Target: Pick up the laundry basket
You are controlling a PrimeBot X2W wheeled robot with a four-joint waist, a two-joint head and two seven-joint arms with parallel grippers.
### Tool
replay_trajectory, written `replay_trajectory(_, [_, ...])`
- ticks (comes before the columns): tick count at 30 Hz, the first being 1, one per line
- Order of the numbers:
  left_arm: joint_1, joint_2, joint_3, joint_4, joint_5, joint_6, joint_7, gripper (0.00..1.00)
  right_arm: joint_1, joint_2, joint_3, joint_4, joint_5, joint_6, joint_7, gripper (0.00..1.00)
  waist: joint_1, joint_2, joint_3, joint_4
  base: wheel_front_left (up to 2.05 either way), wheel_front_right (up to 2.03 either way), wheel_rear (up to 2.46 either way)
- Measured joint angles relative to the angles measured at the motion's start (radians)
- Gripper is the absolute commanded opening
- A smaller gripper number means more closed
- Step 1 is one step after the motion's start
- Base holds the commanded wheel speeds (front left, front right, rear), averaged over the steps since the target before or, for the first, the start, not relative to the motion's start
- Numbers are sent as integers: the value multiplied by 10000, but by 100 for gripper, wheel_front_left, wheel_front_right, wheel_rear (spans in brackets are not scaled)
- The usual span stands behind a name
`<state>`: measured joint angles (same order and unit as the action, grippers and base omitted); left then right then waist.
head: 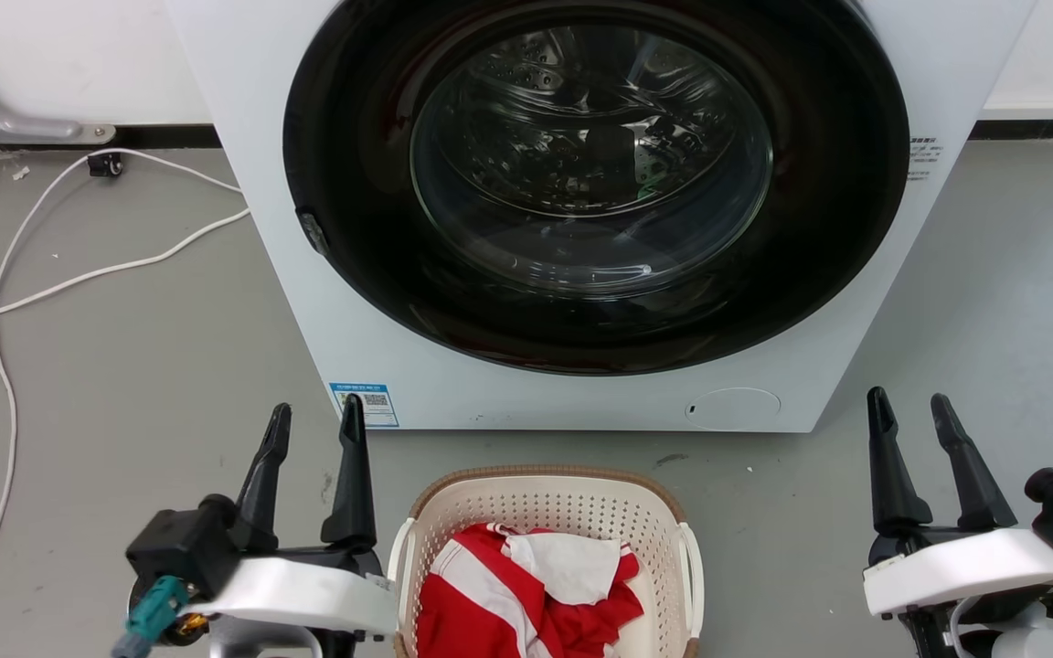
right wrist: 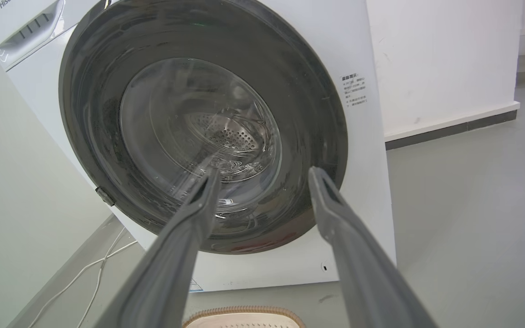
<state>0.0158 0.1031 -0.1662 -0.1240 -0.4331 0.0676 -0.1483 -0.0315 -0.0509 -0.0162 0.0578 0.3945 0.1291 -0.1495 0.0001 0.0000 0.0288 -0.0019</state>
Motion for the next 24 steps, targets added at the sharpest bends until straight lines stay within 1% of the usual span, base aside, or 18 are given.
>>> replay_trajectory(3, [-1,238,-401,-23,286,355,-63,100,43,0,-15,81,-293,2,-69,100,0,0,4,-6,0,0,0])
replay_trajectory(5, [-2,380,-648,31,403,508,-138,100,87,0,-46,157,-520,2,-102,100,0,0,13,-9,0,0,0])
replay_trajectory(12, [-12,650,-1233,433,807,640,-293,100,104,0,-10,359,-1214,2,-280,100,0,0,45,-16,0,0,0])
replay_trajectory(16, [-58,788,-1536,441,1250,677,-393,100,104,0,8,364,-1557,2,-366,100,0,0,68,-22,0,0,0])
replay_trajectory(24, [-103,1041,-2125,347,2021,1060,-575,100,105,-2,165,378,-2211,4,-541,100,0,0,76,-31,0,0,0])
